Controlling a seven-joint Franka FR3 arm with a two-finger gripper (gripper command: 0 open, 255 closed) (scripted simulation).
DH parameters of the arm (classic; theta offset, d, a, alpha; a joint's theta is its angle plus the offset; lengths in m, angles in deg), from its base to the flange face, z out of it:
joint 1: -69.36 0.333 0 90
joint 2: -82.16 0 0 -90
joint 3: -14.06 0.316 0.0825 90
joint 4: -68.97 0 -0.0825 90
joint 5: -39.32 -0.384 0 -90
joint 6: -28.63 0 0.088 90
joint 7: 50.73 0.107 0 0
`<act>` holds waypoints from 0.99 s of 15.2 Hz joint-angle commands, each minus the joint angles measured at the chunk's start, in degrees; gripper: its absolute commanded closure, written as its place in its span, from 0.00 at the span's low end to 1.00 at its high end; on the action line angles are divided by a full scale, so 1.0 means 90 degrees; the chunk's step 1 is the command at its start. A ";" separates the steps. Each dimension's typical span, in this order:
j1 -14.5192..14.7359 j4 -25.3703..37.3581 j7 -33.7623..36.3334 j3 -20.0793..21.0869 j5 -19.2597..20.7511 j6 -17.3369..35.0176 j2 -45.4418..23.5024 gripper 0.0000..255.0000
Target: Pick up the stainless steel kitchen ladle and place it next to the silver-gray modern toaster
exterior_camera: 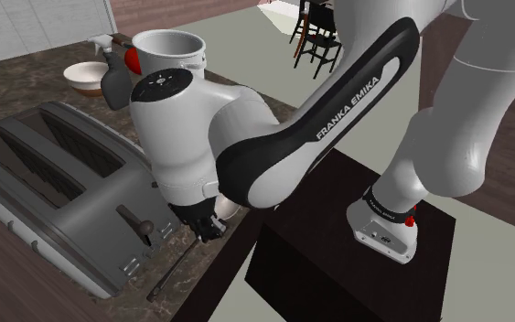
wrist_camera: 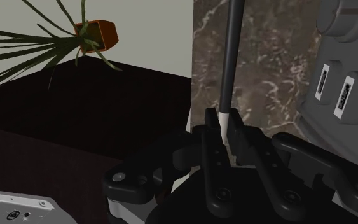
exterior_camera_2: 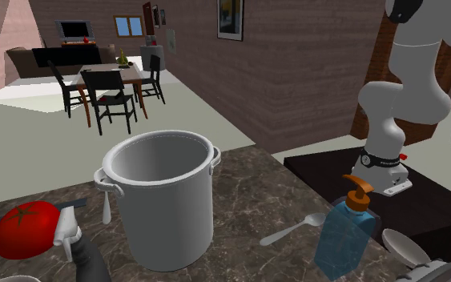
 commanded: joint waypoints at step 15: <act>0.0137 -0.0092 0.0233 -0.0132 0.0335 0.0453 -0.0433 0.00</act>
